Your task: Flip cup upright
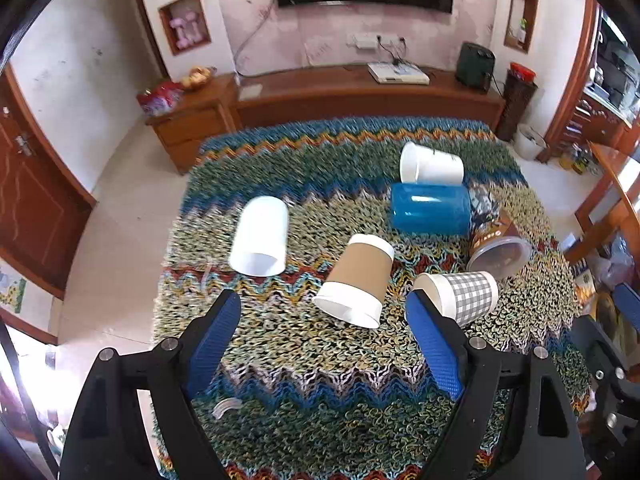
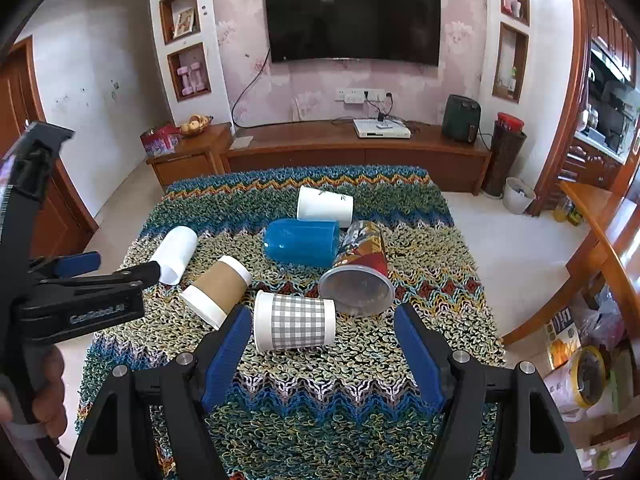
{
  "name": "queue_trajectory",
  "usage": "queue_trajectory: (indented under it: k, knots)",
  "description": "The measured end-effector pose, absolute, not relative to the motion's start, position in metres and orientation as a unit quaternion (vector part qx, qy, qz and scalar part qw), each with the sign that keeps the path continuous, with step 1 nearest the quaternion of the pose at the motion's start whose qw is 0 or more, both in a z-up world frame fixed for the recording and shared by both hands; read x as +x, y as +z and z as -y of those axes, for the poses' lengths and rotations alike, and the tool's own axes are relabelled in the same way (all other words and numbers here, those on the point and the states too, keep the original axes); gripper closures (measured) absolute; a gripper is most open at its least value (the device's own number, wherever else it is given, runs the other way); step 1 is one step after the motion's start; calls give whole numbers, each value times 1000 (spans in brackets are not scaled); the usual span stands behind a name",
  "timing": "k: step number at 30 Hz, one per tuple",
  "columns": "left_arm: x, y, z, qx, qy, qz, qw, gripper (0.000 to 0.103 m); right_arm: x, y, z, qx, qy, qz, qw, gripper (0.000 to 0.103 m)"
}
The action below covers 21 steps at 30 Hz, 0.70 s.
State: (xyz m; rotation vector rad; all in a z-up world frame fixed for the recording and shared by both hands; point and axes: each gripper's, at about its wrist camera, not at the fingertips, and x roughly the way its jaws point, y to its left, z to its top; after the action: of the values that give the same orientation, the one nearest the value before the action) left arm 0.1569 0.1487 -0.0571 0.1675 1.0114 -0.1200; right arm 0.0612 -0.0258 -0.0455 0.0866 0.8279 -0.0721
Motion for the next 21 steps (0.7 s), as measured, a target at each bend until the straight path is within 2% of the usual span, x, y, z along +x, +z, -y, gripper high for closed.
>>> queue_trajectory:
  k: [9,21]
  knots:
    - [190,-107,-142,65,-97,-540,833,16,76,-66,33,52,-40,-423,904,29]
    - [215,-155,-137,65,-109,-578,806,16,90,-87,42,65,-47,-444,893,29]
